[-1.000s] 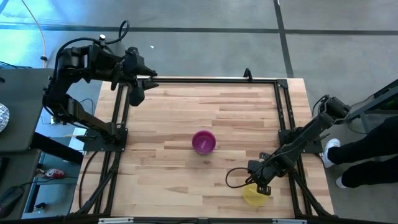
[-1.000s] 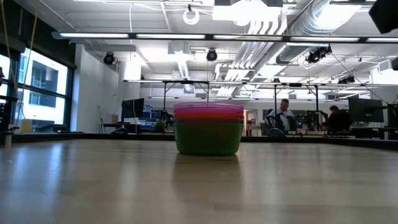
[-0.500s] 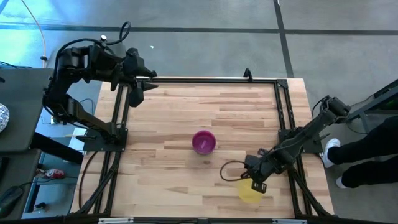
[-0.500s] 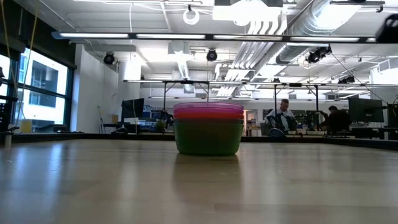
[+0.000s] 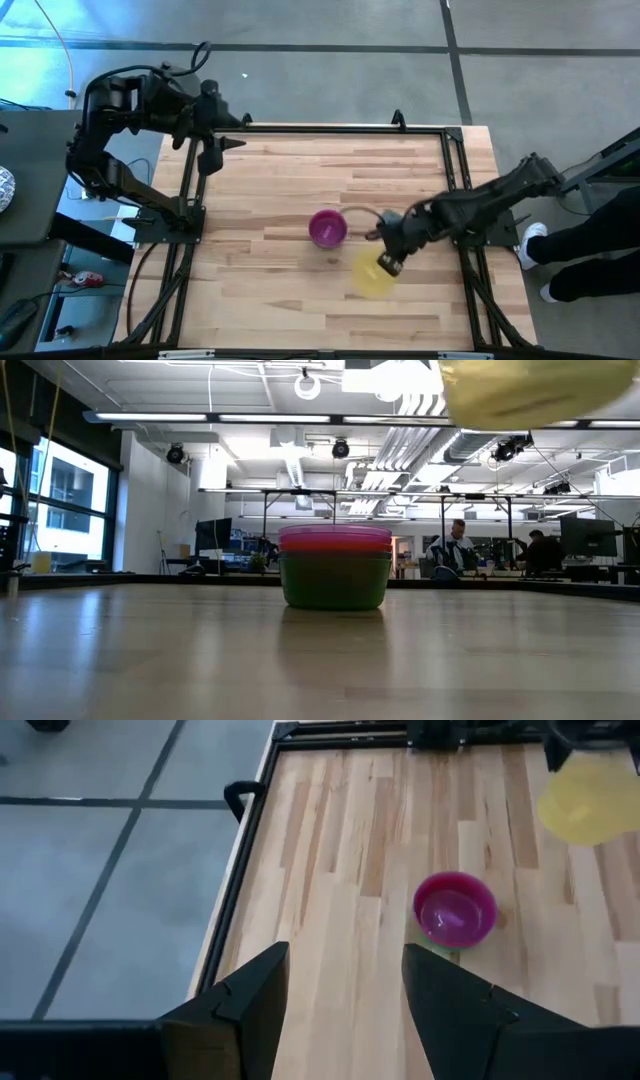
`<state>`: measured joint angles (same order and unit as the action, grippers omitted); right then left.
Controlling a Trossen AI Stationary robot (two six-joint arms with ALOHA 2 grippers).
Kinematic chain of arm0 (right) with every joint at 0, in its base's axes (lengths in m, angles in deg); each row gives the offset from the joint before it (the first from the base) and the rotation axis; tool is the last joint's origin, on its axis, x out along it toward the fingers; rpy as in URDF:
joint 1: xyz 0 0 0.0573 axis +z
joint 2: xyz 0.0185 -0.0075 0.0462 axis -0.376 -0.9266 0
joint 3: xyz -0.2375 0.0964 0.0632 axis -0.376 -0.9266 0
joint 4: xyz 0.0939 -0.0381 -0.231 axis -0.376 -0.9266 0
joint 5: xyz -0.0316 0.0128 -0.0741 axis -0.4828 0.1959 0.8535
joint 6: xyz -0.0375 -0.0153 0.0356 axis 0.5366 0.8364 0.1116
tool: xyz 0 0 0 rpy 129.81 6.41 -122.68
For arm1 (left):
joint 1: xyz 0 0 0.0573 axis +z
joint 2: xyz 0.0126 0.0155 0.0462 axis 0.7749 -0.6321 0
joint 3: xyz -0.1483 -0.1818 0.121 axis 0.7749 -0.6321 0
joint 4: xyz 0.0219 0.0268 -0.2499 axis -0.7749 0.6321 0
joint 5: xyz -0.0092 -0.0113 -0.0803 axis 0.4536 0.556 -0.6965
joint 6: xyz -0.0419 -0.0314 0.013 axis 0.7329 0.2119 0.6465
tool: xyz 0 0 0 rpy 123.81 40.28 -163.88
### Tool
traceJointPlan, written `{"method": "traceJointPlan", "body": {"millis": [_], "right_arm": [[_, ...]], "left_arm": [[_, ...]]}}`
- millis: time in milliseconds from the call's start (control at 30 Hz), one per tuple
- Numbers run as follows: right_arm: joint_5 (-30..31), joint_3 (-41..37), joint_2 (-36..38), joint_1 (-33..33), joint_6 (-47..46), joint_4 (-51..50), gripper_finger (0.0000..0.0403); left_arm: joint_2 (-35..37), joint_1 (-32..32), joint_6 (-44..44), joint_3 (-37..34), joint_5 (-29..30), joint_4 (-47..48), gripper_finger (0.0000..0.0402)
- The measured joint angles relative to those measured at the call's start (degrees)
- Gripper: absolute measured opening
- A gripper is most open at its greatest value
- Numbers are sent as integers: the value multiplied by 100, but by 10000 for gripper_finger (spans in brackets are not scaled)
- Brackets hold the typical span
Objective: Nest bowls inside each other
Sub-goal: Stack the yellow bowl on the purple bowl
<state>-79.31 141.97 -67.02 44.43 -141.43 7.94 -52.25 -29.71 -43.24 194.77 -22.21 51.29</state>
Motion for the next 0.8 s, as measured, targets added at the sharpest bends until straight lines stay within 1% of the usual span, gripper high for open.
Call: {"method": "traceJointPlan", "body": {"millis": [200,433,633,800], "right_arm": [[-3,329,0,-780,45,2,0],[-194,368,-107,-1598,46,221,0],[-463,370,-563,-2120,258,696,0],[-776,370,-1083,-2358,430,958,0]], "left_arm": [[151,0,-194,0,2,47,184],[389,0,-375,0,17,47,184],[593,0,-427,0,17,47,184],[772,0,-472,0,17,47,184]]}}
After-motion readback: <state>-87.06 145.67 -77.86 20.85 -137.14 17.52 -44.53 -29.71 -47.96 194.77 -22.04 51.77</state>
